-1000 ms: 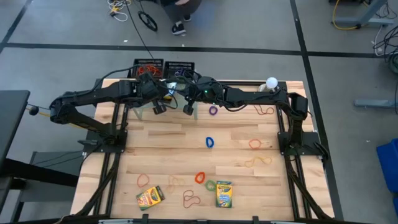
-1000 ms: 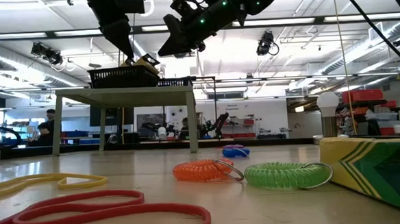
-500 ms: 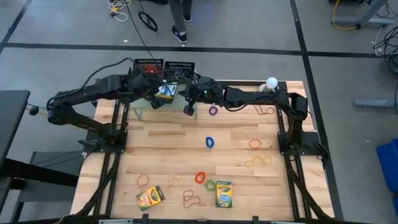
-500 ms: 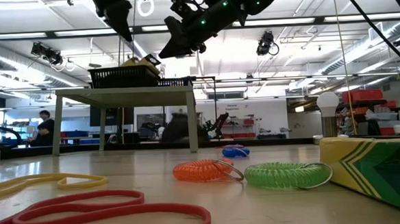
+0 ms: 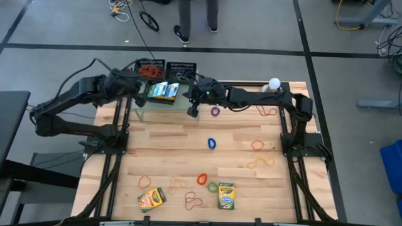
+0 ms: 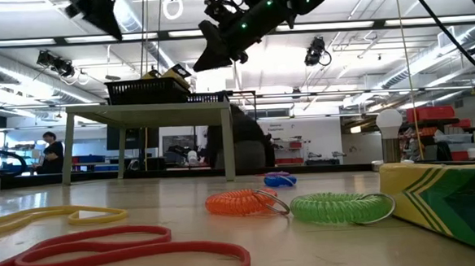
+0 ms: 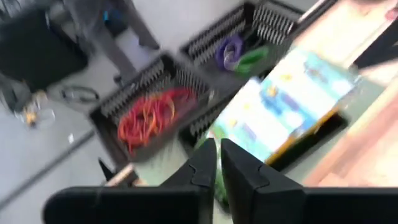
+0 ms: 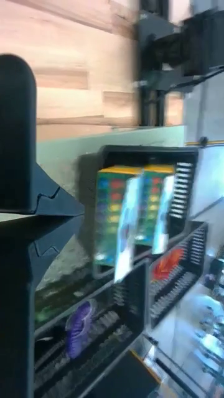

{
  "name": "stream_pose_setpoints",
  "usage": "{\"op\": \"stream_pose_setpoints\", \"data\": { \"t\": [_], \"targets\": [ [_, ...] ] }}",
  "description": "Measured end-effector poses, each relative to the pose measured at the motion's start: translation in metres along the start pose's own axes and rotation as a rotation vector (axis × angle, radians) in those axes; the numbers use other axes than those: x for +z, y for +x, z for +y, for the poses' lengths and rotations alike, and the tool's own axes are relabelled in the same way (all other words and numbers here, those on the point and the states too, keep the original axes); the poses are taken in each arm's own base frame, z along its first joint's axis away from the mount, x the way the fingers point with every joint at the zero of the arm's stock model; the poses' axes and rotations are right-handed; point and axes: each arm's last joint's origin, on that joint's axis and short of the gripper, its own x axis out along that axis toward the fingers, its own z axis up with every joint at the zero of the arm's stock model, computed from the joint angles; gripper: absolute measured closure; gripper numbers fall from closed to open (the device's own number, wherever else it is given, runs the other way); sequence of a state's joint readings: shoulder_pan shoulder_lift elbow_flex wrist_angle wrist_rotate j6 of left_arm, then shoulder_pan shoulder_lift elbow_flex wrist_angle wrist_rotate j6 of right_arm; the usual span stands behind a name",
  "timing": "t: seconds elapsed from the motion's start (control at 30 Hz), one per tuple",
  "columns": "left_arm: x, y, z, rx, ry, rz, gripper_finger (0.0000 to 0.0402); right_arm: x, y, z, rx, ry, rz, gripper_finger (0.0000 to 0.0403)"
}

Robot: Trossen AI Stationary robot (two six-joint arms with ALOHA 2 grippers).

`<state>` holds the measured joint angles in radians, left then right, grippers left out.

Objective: Pick & Place Office Desk Supplies
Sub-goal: Adjust the bottom black bin on the shelf

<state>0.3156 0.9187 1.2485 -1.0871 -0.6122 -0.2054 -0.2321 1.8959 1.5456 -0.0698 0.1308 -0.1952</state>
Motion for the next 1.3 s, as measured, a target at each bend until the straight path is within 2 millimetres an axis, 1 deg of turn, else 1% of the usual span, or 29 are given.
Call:
{"op": "stream_pose_setpoints", "data": {
  "t": [0.07,0.13,0.27,0.4,0.53,0.6,0.8,1.0,1.13,1.2,1.3],
  "targets": [
    [-0.010,0.002,0.006,0.003,-0.047,0.028,0.0359,-0.001,-0.006,-0.001,-0.008,0.002,0.020,0.0400],
    [-0.020,0.009,0.009,0.007,-0.093,0.063,0.0358,-0.004,-0.012,-0.002,-0.010,0.019,0.017,0.0401],
    [-0.033,0.029,0.013,0.079,-0.107,0.128,0.0374,-0.016,-0.025,-0.002,-0.013,0.058,0.027,0.0401],
    [-0.036,0.050,0.016,0.076,-0.154,0.192,0.0391,-0.018,-0.041,-0.003,-0.015,0.088,0.012,0.0401],
    [-0.037,0.066,0.018,0.056,-0.174,0.278,0.0393,-0.019,-0.049,-0.001,-0.015,0.096,0.018,0.0401],
    [-0.036,0.073,0.017,0.047,-0.169,0.305,0.0391,-0.016,-0.052,0.000,-0.012,0.099,0.001,0.0401],
    [-0.035,0.080,0.011,-0.052,-0.148,0.329,0.0391,-0.017,-0.053,0.001,-0.010,0.098,0.012,0.0401],
    [-0.029,0.078,0.000,-0.135,-0.124,0.276,0.0391,-0.018,-0.053,0.001,-0.008,0.107,0.028,0.0401],
    [-0.027,0.078,-0.006,-0.173,-0.100,0.256,0.0391,-0.019,-0.053,-0.003,-0.016,0.153,0.031,0.0401],
    [-0.026,0.079,-0.008,-0.180,-0.088,0.247,0.0391,-0.019,-0.049,-0.006,-0.030,0.190,0.010,0.0401],
    [-0.023,0.082,-0.009,-0.187,-0.082,0.223,0.0391,-0.022,-0.038,-0.015,-0.066,0.247,0.023,0.0401]
  ]
}}
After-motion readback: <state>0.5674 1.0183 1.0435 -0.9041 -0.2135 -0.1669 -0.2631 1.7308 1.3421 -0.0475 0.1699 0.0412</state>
